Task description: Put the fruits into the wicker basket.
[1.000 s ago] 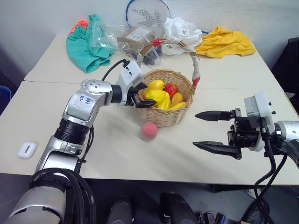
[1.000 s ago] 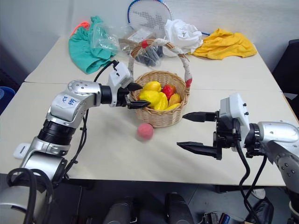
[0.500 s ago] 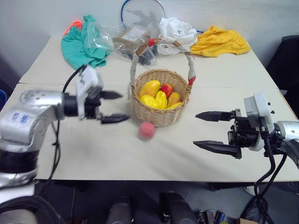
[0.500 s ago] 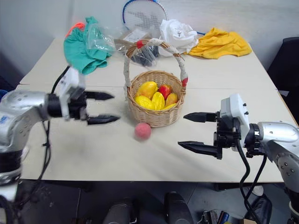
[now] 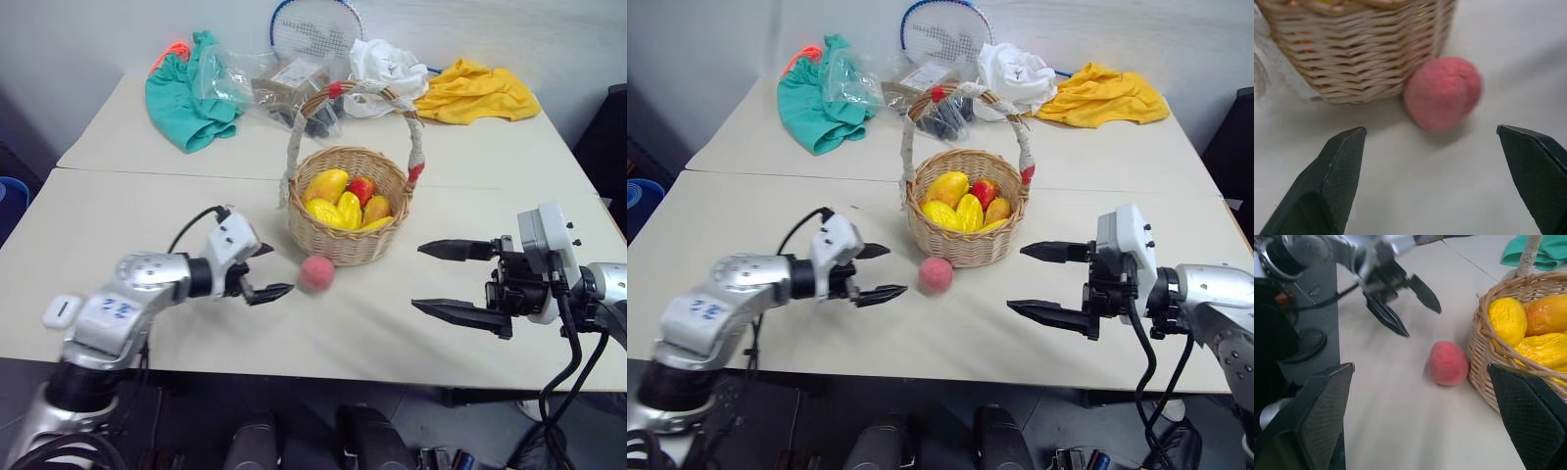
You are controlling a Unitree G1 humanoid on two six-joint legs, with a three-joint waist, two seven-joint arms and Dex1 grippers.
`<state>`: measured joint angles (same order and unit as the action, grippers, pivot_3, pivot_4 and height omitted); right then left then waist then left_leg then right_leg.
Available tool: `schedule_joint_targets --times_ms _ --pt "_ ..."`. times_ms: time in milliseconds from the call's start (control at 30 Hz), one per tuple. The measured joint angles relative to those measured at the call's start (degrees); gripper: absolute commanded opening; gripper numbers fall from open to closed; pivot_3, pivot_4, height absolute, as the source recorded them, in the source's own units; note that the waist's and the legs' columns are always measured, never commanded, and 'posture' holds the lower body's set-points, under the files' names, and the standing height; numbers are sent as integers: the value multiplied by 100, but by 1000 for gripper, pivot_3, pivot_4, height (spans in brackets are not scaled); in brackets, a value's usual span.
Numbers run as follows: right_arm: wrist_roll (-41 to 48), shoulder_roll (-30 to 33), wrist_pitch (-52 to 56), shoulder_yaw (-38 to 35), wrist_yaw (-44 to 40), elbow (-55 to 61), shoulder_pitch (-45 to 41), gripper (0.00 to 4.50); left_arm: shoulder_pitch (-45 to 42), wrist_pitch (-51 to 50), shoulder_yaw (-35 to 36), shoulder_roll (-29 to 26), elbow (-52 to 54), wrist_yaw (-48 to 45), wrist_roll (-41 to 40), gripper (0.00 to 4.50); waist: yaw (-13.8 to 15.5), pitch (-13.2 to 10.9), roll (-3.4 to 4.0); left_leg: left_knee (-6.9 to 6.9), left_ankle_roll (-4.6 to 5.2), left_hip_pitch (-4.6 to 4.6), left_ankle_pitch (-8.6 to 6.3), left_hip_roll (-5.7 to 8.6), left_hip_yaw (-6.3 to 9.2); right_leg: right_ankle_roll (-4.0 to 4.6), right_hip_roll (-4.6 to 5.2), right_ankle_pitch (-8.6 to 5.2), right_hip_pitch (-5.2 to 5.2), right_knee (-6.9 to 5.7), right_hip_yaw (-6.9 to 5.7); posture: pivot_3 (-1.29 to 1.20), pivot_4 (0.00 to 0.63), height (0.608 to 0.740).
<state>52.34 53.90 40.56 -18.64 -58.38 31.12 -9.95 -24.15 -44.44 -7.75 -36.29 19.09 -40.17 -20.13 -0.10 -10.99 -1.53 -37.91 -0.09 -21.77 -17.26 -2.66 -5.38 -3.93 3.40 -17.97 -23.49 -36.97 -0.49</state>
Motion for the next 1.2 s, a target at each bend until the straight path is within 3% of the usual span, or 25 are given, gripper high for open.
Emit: schedule_joint_targets --times_ms 133,567,667,800,933,1033,1200 --pt "57 0 55 -8 97 39 59 4500 -146 77 -102 556 -133 272 56 4491 -6 0 0 -2 -4 -7 2 -3 0 0 -3 0 -9 -4 -1 0 150 740" --pt "286 -3 69 -172 401 242 206 4500 -348 21 -489 1360 -881 769 470 4491 7 0 0 -7 -1 -8 3 2 3 -2 0 1 -7 -6 -4 0 150 740" --pt "301 -3 69 -178 419 243 206 4500 -358 16 -603 1399 -884 744 483 3591 3 0 0 -7 -1 -8 3 1 3 -2 0 1 -7 -6 -3 0 150 740" --pt "308 -3 68 -178 420 245 204 4500 -392 -7 -657 1233 -843 604 502 2853 -9 0 0 -7 -1 -8 3 -1 3 -2 -1 1 -7 -7 -3 0 150 740" --pt "309 -3 68 -177 419 248 200 4500 -278 -127 -508 482 -504 114 377 2767 -37 1 1 -5 -5 -5 4 -5 2 1 -4 0 -8 -9 -2 0 150 740" --pt "303 -3 66 -176 407 246 195 4500 -215 -285 72 -122 -214 -568 -220 2767 -27 0 1 -5 -8 -7 6 -5 5 3 0 -2 -9 -9 -5 0 150 740" --pt "278 -8 44 -7 382 223 29 4500 -1831 -853 1031 249 -255 -686 -1352 2767 119 0 0 -28 6 -31 2 13 25 -10 13 6 -4 3 -27 0 150 740"
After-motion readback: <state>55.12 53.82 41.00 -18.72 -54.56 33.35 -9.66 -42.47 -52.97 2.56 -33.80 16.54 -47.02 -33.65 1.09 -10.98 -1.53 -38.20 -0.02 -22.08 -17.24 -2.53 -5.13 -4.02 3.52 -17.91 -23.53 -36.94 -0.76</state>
